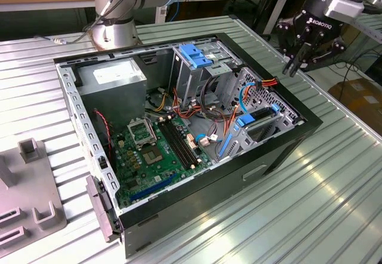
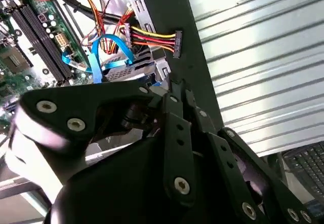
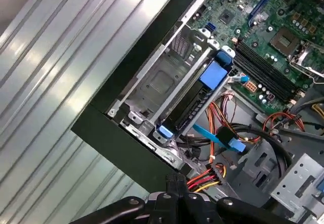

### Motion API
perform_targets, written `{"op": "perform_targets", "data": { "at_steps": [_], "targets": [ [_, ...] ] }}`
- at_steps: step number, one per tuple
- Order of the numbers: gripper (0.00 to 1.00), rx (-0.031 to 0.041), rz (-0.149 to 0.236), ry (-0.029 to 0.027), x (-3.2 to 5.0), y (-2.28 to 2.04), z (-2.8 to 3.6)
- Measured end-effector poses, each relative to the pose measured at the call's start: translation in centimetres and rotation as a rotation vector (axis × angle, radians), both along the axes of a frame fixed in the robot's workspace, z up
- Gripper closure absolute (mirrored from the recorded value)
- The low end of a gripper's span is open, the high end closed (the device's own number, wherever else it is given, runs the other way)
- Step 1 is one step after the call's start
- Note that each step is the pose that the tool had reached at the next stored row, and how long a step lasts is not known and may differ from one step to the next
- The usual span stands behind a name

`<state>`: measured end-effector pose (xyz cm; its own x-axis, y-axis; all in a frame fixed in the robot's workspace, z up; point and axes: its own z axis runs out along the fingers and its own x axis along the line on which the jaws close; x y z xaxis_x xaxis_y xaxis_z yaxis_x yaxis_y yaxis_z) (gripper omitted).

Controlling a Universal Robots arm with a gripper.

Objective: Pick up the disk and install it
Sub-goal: 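Insert the first disk wire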

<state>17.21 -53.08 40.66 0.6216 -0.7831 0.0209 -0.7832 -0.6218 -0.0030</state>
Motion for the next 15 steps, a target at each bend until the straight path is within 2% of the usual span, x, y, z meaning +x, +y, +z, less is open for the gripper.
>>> {"op": "perform_targets", "data": {
  "at_steps": [1, 2, 3, 5, 6, 7, 9, 11, 15],
  "targets": [
    [0.69, -0.0001, 0.018, 0.0000, 0.53, 0.58, -0.10],
    [0.61, -0.0044, 0.089, -0.0053, 0.57, 0.59, -0.61],
    [0.61, -0.0043, 0.142, -0.0083, 0.57, 0.60, -0.85],
    [0.61, -0.0037, 0.279, -0.0091, 0.57, 0.68, -1.52],
    [0.61, -0.0037, 0.320, -0.0092, 0.56, 0.82, -1.88],
    [0.61, -0.0034, 0.354, -0.0093, 0.62, 1.29, -2.34],
    [0.61, -0.0034, 0.366, -0.0094, 0.82, 1.86, -2.62],
    [0.61, -0.0034, 0.372, -0.0093, 1.00, 2.26, -2.88],
    [0.61, -0.0041, 0.387, -0.0129, 1.00, 2.29, -3.36]
  ]
}}
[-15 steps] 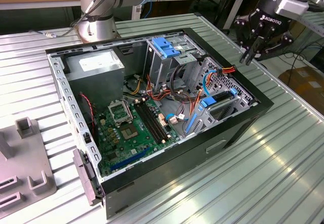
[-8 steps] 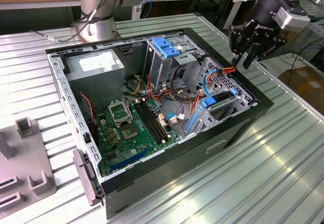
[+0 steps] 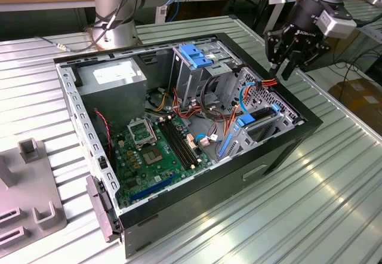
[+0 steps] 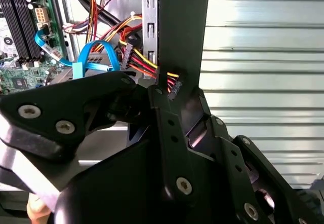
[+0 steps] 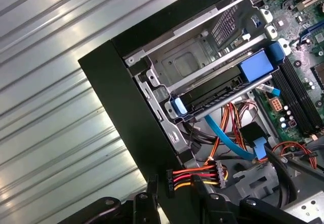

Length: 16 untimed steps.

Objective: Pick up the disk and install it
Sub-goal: 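Insert the first disk wire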

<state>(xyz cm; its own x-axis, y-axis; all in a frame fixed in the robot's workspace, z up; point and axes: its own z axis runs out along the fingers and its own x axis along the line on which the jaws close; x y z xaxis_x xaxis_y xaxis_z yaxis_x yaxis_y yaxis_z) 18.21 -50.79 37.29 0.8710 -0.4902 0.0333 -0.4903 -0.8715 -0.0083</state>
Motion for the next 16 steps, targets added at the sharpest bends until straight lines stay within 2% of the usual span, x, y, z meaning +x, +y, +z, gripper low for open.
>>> {"op": "perform_targets", "data": {
  "at_steps": [2, 5, 8, 9, 12, 16],
  "targets": [
    [0.61, -0.0009, 0.004, -0.0026, 0.00, 0.00, -0.26],
    [0.61, -0.0012, 0.006, -0.0034, 0.00, 0.00, -0.54],
    [0.82, -0.0021, 0.006, -0.0035, 0.00, -0.01, -0.61],
    [0.84, -0.0018, 0.006, -0.0035, 0.00, -0.01, -0.63],
    [0.84, -0.0012, 0.006, -0.0034, 0.00, -0.01, -0.60],
    [0.84, -0.0016, 0.006, -0.0034, 0.02, -0.01, -0.04]
  ]
}}
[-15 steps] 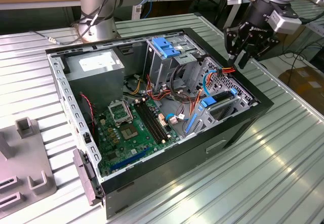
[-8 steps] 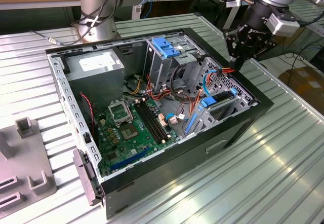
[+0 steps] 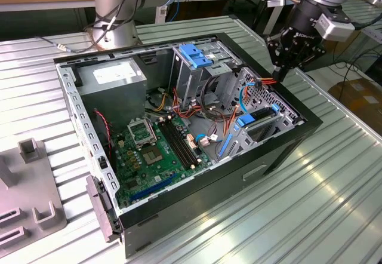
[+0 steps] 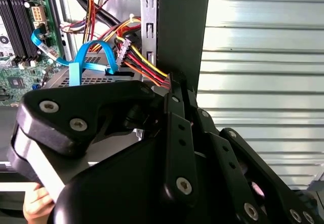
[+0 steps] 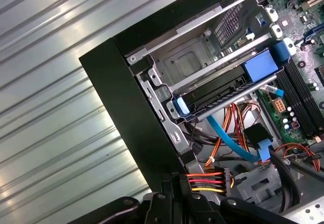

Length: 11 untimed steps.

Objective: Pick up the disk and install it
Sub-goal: 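Insert the first disk wire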

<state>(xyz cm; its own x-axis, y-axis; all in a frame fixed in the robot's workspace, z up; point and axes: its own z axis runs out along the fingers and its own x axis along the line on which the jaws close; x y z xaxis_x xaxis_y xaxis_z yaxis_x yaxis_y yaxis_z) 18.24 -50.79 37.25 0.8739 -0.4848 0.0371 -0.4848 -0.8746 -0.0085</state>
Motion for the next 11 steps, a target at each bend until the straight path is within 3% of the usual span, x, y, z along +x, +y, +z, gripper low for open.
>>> {"op": "perform_targets", "data": {
  "at_steps": [2, 6, 11],
  "targets": [
    [0.84, 0.0004, -0.006, 0.0000, 0.01, 0.00, 0.07],
    [0.84, 0.0000, -0.090, 0.0000, 0.01, 0.00, 0.09],
    [0.84, -0.0001, -0.133, 0.0000, 0.01, -0.01, 0.10]
  ]
}}
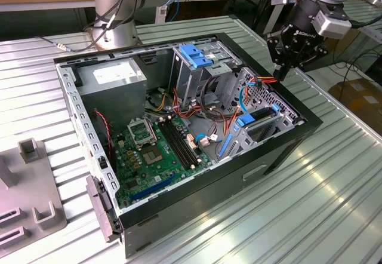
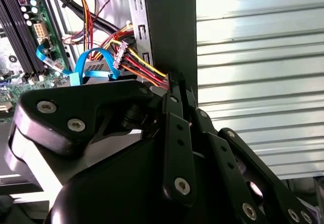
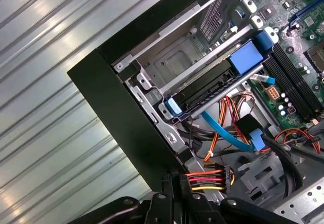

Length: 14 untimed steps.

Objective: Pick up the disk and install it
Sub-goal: 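Insert the first disk wire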

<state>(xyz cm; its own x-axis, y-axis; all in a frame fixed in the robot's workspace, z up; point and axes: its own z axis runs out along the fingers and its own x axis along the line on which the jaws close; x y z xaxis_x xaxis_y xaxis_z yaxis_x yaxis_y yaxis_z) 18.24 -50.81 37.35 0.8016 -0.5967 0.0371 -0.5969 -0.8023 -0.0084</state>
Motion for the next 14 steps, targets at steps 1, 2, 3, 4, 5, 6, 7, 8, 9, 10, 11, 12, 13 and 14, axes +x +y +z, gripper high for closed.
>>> {"op": "perform_targets", "data": {
  "at_steps": [1, 2, 3, 4, 5, 6, 7, 8, 9, 10, 11, 12, 13, 14],
  "targets": [
    [0.84, 0.0002, -0.005, 0.0000, -0.01, 0.00, -0.01],
    [0.84, 0.0004, -0.005, 0.0000, -0.04, 0.00, -0.02],
    [0.84, 0.0003, -0.006, 0.0001, -0.08, -0.01, -0.02],
    [0.84, 0.0000, -0.006, 0.0000, -0.11, 0.00, 0.00],
    [0.84, 0.0001, -0.006, 0.0000, -0.12, -0.01, 0.00],
    [0.84, 0.0001, -0.006, 0.0000, -0.13, -0.01, -0.01],
    [0.84, 0.0001, -0.006, 0.0000, -0.13, -0.01, -0.01],
    [0.84, 0.0001, -0.006, 0.0000, -0.13, 0.00, 0.00],
    [0.84, 0.0001, -0.006, 0.0000, -0.13, -0.01, 0.00],
    [0.84, 0.0002, -0.007, 0.0000, -0.14, -0.01, -0.01],
    [0.84, 0.0001, -0.015, 0.0000, -0.14, -0.01, -0.01],
    [0.84, 0.0001, -0.026, 0.0000, -0.14, -0.01, -0.01],
    [0.84, 0.0001, -0.041, 0.0000, -0.15, -0.01, -0.01],
    [0.84, 0.0001, -0.050, 0.0000, -0.15, -0.01, -0.01]
  ]
}}
